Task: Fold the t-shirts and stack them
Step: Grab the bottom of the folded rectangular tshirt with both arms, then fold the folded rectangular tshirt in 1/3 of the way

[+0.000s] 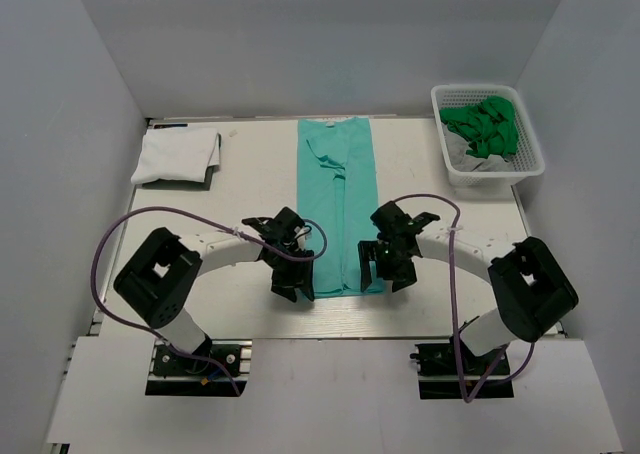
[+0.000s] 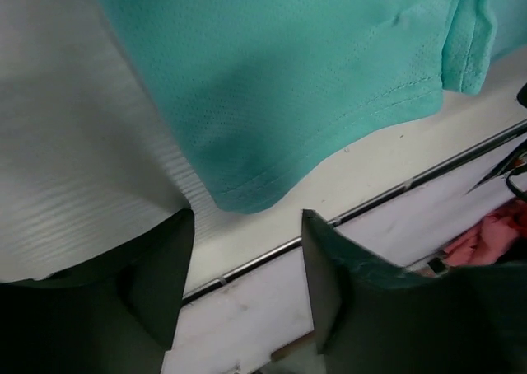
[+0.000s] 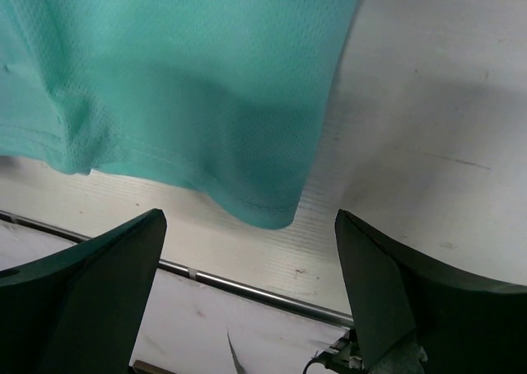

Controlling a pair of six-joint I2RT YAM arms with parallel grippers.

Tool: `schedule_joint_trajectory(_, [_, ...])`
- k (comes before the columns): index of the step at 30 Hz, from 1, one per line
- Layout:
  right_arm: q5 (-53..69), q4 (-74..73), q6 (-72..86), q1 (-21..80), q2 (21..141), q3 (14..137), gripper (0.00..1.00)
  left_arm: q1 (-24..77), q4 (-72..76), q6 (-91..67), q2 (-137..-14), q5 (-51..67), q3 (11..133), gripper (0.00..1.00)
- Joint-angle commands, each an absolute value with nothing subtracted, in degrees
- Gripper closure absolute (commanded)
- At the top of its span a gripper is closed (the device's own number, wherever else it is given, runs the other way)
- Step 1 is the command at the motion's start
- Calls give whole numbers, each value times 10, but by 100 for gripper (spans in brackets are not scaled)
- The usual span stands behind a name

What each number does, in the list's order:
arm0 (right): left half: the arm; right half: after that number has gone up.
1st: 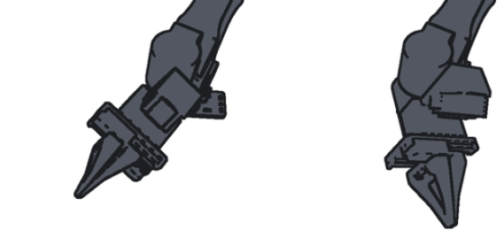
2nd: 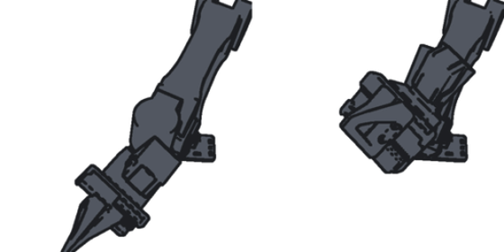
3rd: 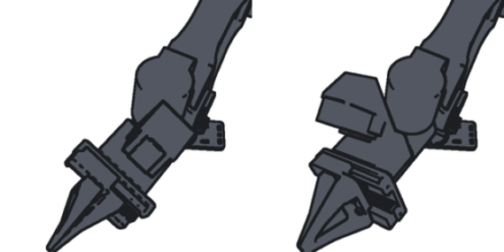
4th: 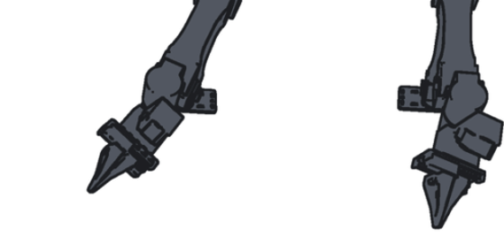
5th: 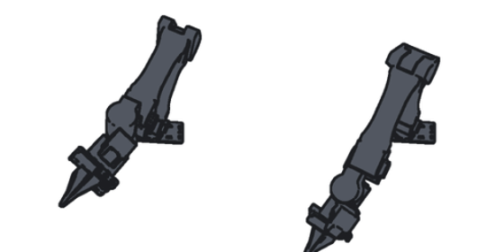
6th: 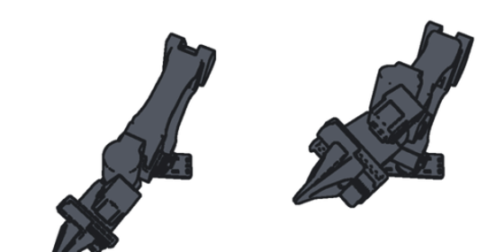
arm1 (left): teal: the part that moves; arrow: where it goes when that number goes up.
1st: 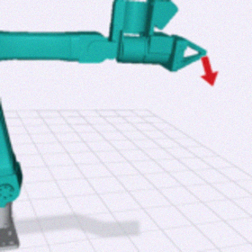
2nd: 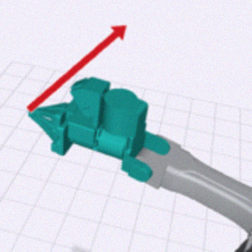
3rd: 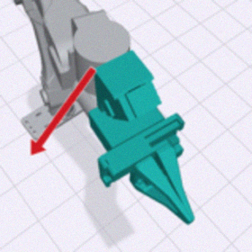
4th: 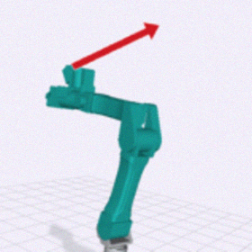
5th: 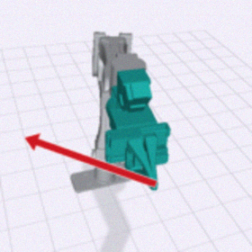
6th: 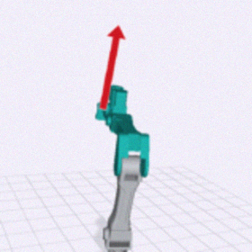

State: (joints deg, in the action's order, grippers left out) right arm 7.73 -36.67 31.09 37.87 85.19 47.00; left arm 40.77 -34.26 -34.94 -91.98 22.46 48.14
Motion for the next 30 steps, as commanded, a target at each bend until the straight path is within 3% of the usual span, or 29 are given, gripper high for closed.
schedule_joint_trajectory(1, [83, -348, 314, 369, 863, 467, 11, 421, -330, -338, -949, 199, 489, 43])
schedule_joint_trajectory(3, [82, -339, 311, 365, 872, 468, 17, 427, -330, -343, -957, 199, 496, 51])
schedule_joint_trajectory(7, [102, -335, 299, 362, 891, 475, 44, 433, -336, -355, -957, 158, 496, 64])
schedule_joint_trajectory(8, [109, -327, 296, 361, 893, 472, 47, 433, -336, -355, -957, 158, 501, 71])
schedule_joint_trajectory(9, [111, -324, 296, 360, 898, 474, 55, 433, -336, -355, -957, 150, 501, 74])
schedule_joint_trajectory(10, [116, -326, 294, 360, 903, 473, 70, 433, -341, -360, -964, 144, 508, 75])
schedule_joint_trajectory(12, [117, -330, 289, 362, 904, 477, 79, 433, -348, -360, -969, 129, 515, 85])
schedule_joint_trajectory(14, [121, -334, 284, 363, 900, 479, 84, 433, -360, -360, -976, 122, 532, 100])
schedule_joint_trajectory(16, [125, -341, 284, 361, 888, 481, 86, 433, -360, -360, -976, 116, 538, 100])
schedule_joint_trajectory(20, [142, -355, 288, 366, 860, 482, 100, 433, -387, -372, -927, 102, 538, 100])
schedule_joint_trajectory(30, [200, -387, 342, 426, 768, 424, 100, 475, -463, -459, -799, 193, 475, 100])
